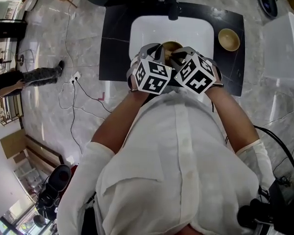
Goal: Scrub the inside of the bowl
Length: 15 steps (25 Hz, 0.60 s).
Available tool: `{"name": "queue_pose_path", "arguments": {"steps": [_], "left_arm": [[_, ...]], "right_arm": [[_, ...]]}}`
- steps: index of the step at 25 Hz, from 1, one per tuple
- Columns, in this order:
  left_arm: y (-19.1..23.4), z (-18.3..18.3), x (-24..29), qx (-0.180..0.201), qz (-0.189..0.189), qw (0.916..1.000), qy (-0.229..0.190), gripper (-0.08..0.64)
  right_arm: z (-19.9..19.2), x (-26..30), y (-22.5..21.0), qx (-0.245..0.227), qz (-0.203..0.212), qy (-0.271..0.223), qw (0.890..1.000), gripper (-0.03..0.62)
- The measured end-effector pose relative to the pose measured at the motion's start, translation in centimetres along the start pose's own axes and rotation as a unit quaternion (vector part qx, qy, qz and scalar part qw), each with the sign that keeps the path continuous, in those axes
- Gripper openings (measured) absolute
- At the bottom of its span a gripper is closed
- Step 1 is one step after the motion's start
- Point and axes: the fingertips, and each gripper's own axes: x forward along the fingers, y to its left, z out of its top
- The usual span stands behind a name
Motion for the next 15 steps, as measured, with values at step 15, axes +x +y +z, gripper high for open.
{"name": "queue_pose_path", "arguments": {"steps": [15], "left_arm": [[-1.0, 0.8, -1.1, 0.031, 0.019, 0.9993, -0.011, 0.017]], "right_arm": [[-3.9, -0.5, 0.6, -0.025, -0.046, 0.065, 0.997, 0.026]]}}
